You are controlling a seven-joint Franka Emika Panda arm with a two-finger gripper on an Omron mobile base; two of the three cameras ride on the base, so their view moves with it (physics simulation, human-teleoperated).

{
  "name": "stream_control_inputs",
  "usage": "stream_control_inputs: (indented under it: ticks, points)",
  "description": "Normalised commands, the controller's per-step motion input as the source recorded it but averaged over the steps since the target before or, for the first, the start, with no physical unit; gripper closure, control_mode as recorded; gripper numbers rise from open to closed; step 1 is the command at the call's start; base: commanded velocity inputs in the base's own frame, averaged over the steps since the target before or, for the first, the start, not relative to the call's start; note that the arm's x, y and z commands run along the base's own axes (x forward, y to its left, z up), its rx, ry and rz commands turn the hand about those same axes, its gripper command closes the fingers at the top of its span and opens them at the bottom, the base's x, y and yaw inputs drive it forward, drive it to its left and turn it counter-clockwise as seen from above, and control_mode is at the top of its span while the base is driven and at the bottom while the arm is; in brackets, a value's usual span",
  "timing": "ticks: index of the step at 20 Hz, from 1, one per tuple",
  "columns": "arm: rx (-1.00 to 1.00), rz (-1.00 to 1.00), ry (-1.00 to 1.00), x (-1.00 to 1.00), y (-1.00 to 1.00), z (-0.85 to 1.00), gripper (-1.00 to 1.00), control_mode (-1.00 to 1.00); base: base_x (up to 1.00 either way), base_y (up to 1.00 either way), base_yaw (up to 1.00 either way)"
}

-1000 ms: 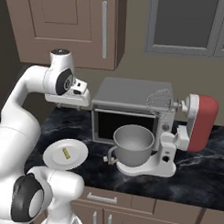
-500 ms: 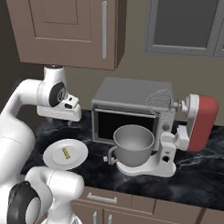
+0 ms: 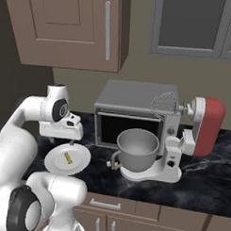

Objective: Add butter and sugar cubes to the stand mixer bowl and then turn on the stand mixer to begin making frosting.

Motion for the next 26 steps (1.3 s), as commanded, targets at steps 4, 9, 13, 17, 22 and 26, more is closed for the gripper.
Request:
stream_control_inputs:
  ticks: [4, 9, 13, 17, 22, 26]
  points:
    - [-0.06, 0.03, 0.04, -0.03, 0.00, -0.46, -1.00, -1.00, 0.00, 0.00, 0.00]
    - [-0.01, 0.08, 0.02, 0.04, -0.01, -0.31, -1.00, -1.00, 0.00, 0.00, 0.00]
    - [-0.01, 0.12, 0.00, 0.21, 0.05, -0.27, -1.00, -1.00, 0.00, 0.00, 0.00]
    - [-0.03, 0.17, 0.00, 0.31, 0.11, -0.27, -1.00, -1.00, 0.00, 0.00, 0.00]
    - [-0.03, 0.17, 0.00, 0.24, 0.08, -0.22, -1.00, -1.00, 0.00, 0.00, 0.00]
    - [-0.02, 0.17, 0.00, 0.14, 0.01, -0.24, -1.00, -1.00, 0.00, 0.00, 0.00]
